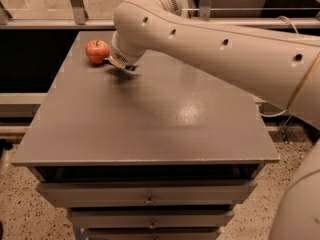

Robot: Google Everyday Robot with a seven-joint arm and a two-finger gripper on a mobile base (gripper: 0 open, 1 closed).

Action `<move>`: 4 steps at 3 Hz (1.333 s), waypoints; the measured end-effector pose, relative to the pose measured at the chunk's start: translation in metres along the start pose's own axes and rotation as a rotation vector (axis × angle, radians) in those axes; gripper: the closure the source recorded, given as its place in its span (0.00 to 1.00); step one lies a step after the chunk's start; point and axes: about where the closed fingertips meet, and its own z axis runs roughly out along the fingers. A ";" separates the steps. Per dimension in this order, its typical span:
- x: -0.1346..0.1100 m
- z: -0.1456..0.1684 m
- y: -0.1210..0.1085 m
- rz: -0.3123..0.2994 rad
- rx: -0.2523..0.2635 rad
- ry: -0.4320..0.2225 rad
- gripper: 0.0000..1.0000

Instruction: Move rxbar blueberry near apple

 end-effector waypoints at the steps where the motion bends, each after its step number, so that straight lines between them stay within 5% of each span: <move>1: -0.004 0.009 0.004 0.000 -0.017 -0.008 0.52; 3: -0.009 0.034 0.021 0.023 -0.069 -0.025 0.06; 4: -0.006 0.031 0.025 0.042 -0.093 -0.038 0.00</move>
Offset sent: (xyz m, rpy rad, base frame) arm 0.0102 0.0342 -0.0331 0.0566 0.0612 0.0352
